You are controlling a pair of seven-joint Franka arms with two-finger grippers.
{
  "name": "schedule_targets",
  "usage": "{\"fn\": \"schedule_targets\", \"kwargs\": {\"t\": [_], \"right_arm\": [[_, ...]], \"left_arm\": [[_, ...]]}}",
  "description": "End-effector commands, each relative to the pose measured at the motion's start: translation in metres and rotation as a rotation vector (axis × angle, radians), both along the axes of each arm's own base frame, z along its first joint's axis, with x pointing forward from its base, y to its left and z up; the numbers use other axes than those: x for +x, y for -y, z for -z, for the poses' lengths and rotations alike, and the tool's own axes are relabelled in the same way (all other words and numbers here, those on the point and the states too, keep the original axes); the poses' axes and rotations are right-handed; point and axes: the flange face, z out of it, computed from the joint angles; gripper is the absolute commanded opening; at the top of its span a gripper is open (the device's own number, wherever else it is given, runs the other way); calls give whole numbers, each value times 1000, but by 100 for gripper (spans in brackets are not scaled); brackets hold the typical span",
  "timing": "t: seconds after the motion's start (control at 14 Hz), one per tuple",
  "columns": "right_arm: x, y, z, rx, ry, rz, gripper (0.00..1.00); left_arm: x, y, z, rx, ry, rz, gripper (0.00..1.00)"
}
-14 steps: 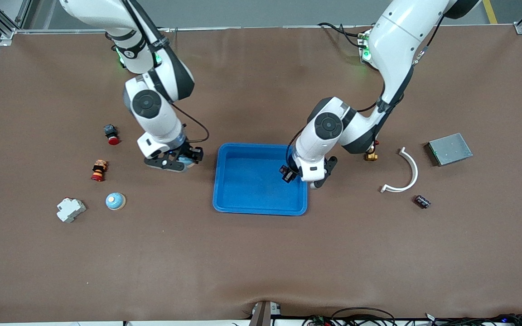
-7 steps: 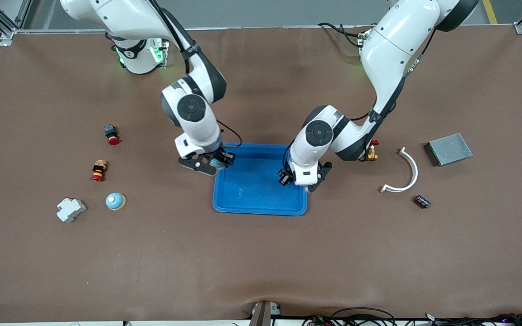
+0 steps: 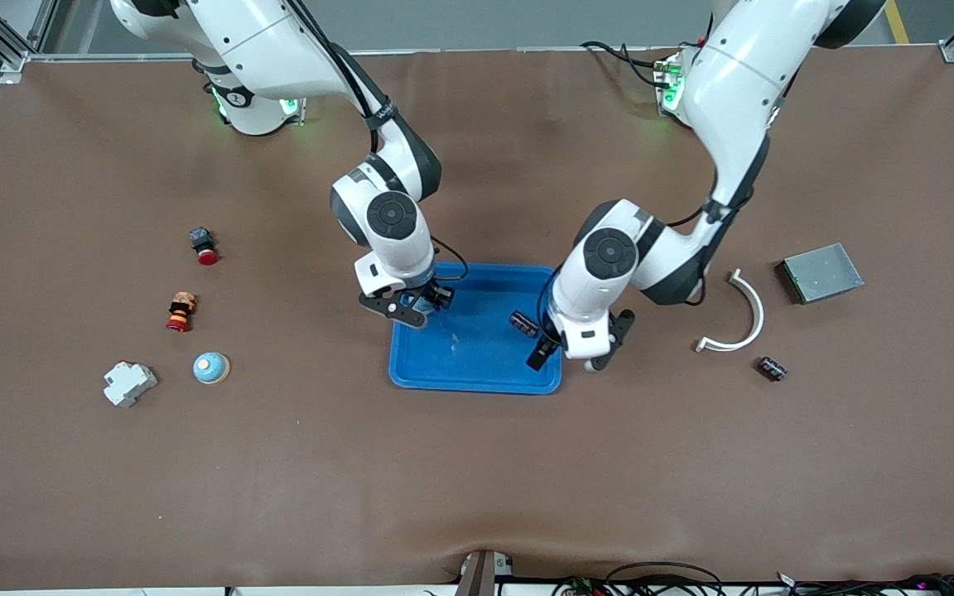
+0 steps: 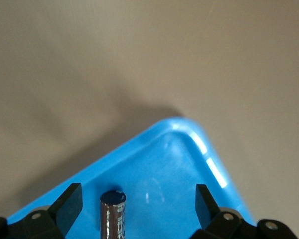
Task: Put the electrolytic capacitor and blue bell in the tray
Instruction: 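Place the capacitor in the tray while the right gripper carries the bell, then release the bell in the tray while the left gripper reaches another capacitor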
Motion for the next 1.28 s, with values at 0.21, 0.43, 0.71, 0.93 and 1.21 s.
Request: {"fn": "schedule_targets", "kwargs": {"t": [0.21, 0.43, 0.71, 0.93, 1.21], "right_arm": [[5, -18, 16, 18, 21, 42, 0], [3, -20, 25, 19, 23, 38, 0], [4, -25, 31, 17, 20, 47, 0], [4, -29, 30, 16, 25, 83, 91], [1, -37, 25, 12, 29, 57, 100]], "left_arm": [[41, -56, -88, 67, 60, -4, 100], [54, -107, -120, 111, 61, 68, 100], [60, -166, -149, 167, 28, 178, 100], [64, -210, -166, 181, 13, 234, 100], [64, -258, -166, 214, -58, 333, 100]]}}
